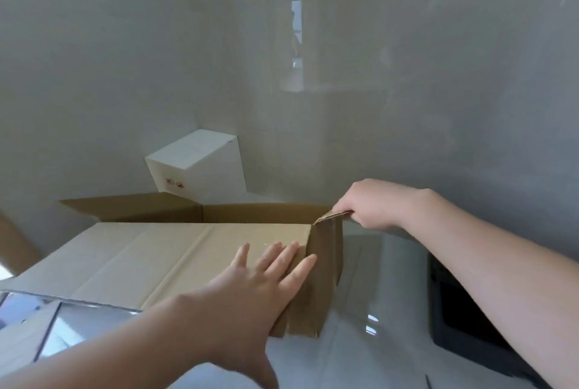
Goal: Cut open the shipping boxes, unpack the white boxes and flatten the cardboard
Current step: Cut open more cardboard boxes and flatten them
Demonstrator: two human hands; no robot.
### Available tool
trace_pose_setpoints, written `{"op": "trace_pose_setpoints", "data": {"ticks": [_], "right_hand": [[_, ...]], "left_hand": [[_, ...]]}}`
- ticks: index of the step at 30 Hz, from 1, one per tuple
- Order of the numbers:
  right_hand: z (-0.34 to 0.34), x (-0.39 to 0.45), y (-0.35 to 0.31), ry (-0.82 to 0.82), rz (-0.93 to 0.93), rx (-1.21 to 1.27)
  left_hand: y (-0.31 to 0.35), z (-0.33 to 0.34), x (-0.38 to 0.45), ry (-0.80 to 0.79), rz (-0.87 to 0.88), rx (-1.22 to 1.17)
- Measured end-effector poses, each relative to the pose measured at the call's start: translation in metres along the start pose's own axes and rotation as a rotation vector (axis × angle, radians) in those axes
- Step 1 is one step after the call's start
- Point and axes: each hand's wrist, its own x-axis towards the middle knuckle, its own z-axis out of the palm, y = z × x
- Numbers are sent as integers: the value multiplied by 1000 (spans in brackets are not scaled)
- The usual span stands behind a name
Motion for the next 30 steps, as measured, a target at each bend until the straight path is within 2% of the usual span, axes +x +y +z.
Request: {"op": "trace_pose_setpoints", "data": {"ticks": [2,4,7,10,12,14,19,22,27,30], "right_hand": [[-14,6,4,-5,10,31],[-23,11,6,0,37,-9],[-26,17,6,25,68,-143],[-27,18,0,45,89,-174],[-21,15,-6,37,40,-16],[-17,8,-18,64,-35,271],[-23,-1,-42,489,-190,735],[-45,-6,-44,602,-175,850],[-90,-1,-25,795,-8,791],[-88,10,-9,782,168,816]], "left_hand": [[-8,4,-15,-19,-63,155],[-15,-3,-21,38,-172,104],[-34,-24,-18,233,-307,-28],[-46,-49,-8,316,-387,-24],[-50,-61,1,357,-392,8],[-53,-74,10,372,-384,51],[-68,-110,19,433,-362,90],[-78,-140,20,517,-335,107],[-90,-193,45,643,-357,30],[-83,-169,69,696,-353,-3]]}}
